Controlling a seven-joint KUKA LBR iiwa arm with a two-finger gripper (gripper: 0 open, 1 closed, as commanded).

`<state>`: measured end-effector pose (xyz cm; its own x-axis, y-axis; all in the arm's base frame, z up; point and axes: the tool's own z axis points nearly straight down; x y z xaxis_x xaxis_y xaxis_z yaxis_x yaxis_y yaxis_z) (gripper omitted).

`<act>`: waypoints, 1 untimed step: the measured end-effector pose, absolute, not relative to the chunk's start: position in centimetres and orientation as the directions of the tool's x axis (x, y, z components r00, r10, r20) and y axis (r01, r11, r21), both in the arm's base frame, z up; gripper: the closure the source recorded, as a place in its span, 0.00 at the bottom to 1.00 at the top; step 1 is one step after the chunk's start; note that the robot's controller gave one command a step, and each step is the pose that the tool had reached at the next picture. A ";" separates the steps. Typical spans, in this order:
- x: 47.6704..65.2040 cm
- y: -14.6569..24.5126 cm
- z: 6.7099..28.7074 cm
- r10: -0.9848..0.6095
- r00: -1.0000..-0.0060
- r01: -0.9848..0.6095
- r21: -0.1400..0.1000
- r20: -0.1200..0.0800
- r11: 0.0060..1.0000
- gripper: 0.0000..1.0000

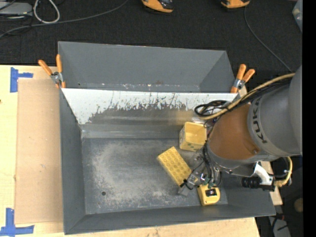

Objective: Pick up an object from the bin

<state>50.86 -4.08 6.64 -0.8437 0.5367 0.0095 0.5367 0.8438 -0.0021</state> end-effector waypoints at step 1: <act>51.2 -2.5 7.1 0.538 -0.843 0.538 0.001 -0.001 0.843 1.00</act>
Offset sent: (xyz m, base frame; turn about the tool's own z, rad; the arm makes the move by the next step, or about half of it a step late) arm 0.0000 0.0000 0.0000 0.0000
